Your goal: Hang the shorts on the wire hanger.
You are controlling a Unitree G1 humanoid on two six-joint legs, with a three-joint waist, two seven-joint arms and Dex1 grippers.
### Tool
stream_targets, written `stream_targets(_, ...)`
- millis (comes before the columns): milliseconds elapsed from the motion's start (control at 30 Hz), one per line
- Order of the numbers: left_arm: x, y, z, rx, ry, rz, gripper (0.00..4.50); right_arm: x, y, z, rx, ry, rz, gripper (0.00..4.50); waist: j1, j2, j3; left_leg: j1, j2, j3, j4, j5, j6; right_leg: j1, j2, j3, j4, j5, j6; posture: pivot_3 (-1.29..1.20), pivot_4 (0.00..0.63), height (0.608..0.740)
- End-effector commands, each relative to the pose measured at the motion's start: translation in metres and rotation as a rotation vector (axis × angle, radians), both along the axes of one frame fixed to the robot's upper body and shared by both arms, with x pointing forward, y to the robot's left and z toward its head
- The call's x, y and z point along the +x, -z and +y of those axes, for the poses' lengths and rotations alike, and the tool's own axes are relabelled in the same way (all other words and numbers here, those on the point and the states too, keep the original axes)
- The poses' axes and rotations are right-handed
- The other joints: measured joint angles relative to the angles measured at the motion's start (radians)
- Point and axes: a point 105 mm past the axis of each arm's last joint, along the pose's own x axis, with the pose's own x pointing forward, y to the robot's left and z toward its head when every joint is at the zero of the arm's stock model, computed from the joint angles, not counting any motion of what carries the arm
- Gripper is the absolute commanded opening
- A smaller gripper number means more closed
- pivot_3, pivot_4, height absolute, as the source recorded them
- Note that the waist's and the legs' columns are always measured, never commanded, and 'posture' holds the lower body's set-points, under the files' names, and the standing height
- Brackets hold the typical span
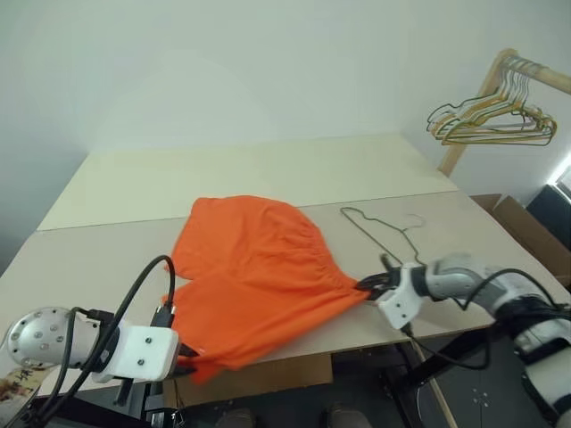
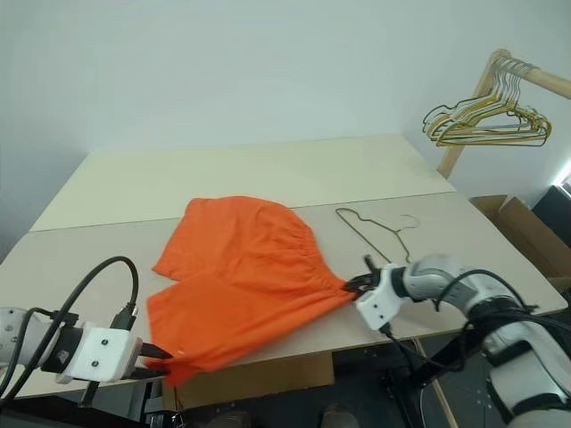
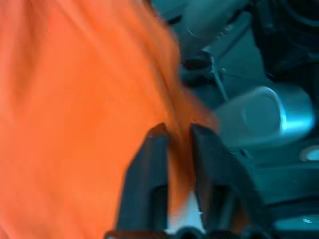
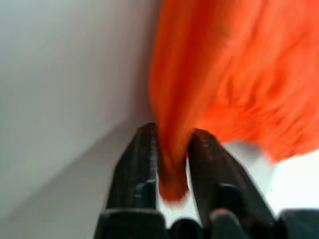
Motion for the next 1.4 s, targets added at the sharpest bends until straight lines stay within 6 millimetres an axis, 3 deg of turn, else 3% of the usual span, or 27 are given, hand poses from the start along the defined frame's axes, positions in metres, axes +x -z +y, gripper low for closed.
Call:
stream_targets(33, -0.003, -0.013, 0.005, 0.01, 0.039, -0.007, 2.2, -0.008, -0.02, 0.009, 0.063, -0.017, -0.018, 2.55, -0.005, 0.0, 0.0, 0.0, 0.0, 0.0, 0.0, 0.0, 0.0, 0.0, 0.001, 0.0, 0.0, 0.0, 0.0, 0.05, 0.0, 0.74)
stream_targets(233, 0.009, -0.033, 0.02, 0.013, -0.005, -0.06, 4.1, -0.04, -0.04, 0.002, 0.149, 0.099, 0.123, 4.5, 0.001, 0.0, 0.0, 0.001, 0.002, 0.0, 0.0, -0.001, 0.0, 0.0, 0.001, 0.0, -0.001, -0.001, 0.001, 0.06, 0.0, 0.74)
stream_targets(267, 0.016, -0.038, 0.021, -0.008, -0.026, -0.095, 4.4, -0.044, -0.045, -0.001, 0.19, 0.165, 0.174, 4.5, 0.007, 0.0, 0.001, 0.001, 0.003, 0.0, 0.0, -0.001, 0.0, 0.001, 0.001, 0.0, -0.001, -0.002, 0.002, 0.07, 0.0, 0.74)
stream_targets(333, 0.031, -0.049, 0.019, -0.074, -0.072, -0.162, 4.45, -0.044, -0.058, -0.007, 0.305, 0.34, 0.26, 4.5, 0.019, 0.0, 0.0, 0.001, 0.002, 0.0, 0.0, -0.001, 0.001, 0.001, 0.0, -0.001, -0.001, -0.004, 0.006, 0.07, 0.0, 0.74)
stream_targets(533, 0.071, -0.088, -0.007, -0.416, -0.232, -0.249, 4.45, -0.007, -0.088, -0.04, 0.615, 0.912, 0.276, 4.5, 0.025, -0.001, 0.0, 0.0, 0.003, 0.0, 0.001, -0.001, 0.001, 0.001, 0.001, 0.0, -0.002, -0.003, 0.006, 0.05, 0.0, 0.74)
stream_targets(667, 0.079, -0.1, -0.032, -0.563, -0.228, -0.206, 4.45, 0.009, -0.068, -0.075, 0.585, 1.382, 0.315, 4.5, 0.023, -0.002, -0.001, -0.002, 0.003, 0.0, 0.001, -0.002, 0.001, 0.0, 0.001, 0.0, -0.002, 0.004, 0.006, 0.02, 0.0, 0.74)
stream_targets(767, 0.08, -0.101, -0.046, -0.607, -0.197, -0.175, 4.45, 0.02, -0.057, -0.091, 0.62, 1.581, 0.31, 4.5, 0.019, -0.002, -0.001, -0.002, 0.002, 0.0, 0.001, -0.003, 0.0, -0.001, 0.002, 0.001, -0.003, 0.004, 0.006, 0.0, 0.0, 0.74)
stream_targets(900, 0.083, -0.1, -0.054, -0.624, -0.171, -0.16, 4.45, 0.036, -0.047, -0.104, 0.687, 1.747, 0.324, 4.5, 0.008, -0.002, -0.001, -0.003, -0.001, 0.001, 0.001, -0.003, 0.0, -0.001, 0.004, 0.002, -0.003, 0.004, 0.006, -0.02, 0.0, 0.74)
stream_targets(1100, 0.084, -0.097, -0.059, -0.625, -0.142, -0.146, 4.45, 0.042, -0.019, -0.111, 0.662, 1.885, 0.454, 4.5, -0.009, -0.002, -0.001, -0.003, -0.002, 0.001, 0.001, -0.003, 0.0, -0.001, 0.005, 0.004, -0.004, 0.004, 0.007, -0.02, 0.0, 0.74)
stream_targets(1233, 0.083, -0.096, -0.06, -0.624, -0.137, -0.141, 4.5, 0.045, -0.011, -0.109, 0.638, 1.907, 0.523, 3.64, -0.019, -0.002, -0.001, -0.003, -0.002, 0.001, 0.001, -0.003, 0.0, -0.001, 0.005, 0.005, -0.004, 0.004, 0.007, -0.01, 0.0, 0.74)
stream_targets(1400, 0.081, -0.095, -0.058, -0.619, -0.138, -0.137, 4.5, 0.042, -0.004, -0.1, 0.609, 1.926, 0.624, 1.79, -0.03, -0.002, -0.001, -0.002, -0.001, 0.001, 0.001, -0.003, 0.0, -0.001, 0.005, 0.006, -0.004, 0.005, 0.008, 0.0, 0.0, 0.74)
